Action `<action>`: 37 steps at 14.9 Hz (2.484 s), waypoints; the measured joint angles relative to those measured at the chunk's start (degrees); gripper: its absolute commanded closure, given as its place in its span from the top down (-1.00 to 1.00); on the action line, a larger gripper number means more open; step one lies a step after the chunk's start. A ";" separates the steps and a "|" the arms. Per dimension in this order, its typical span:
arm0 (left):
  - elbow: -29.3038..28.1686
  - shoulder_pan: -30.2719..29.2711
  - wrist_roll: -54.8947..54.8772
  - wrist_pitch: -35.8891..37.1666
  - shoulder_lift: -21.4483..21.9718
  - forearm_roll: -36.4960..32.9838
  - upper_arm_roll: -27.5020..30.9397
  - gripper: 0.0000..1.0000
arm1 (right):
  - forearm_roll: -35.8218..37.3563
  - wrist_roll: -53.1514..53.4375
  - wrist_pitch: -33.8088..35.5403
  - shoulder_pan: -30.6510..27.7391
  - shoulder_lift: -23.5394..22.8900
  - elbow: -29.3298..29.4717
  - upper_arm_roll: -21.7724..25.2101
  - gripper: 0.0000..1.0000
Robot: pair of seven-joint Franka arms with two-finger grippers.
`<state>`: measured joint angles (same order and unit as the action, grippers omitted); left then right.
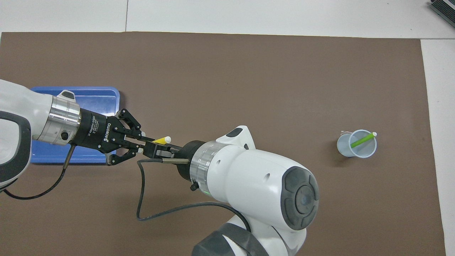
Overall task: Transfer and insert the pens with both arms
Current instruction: 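Grasp the yellow pen with the right gripper while the left gripper opens, then insert the yellow pen into the cup while the left gripper reaches purple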
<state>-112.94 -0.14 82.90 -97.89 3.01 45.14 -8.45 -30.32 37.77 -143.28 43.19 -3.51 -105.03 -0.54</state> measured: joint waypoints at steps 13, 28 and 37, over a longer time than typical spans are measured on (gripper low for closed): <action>-0.35 0.00 0.70 0.00 0.43 0.17 0.00 -1.00 | 0.05 -0.45 -4.25 0.44 -2.39 0.09 0.30 -0.58; -0.64 0.15 0.75 -0.35 1.26 0.65 -0.16 0.06 | 2.07 -18.36 3.86 -6.00 -2.66 0.28 0.82 -1.00; -1.29 0.00 -44.81 2.44 1.80 -17.67 0.61 0.00 | 16.70 -39.18 31.42 -21.08 4.32 1.40 1.32 -1.00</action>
<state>-114.23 -0.14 38.09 -95.45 4.81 27.47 -7.84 -13.63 -1.41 -111.86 22.11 0.81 -103.62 0.78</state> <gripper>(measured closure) 0.498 0.819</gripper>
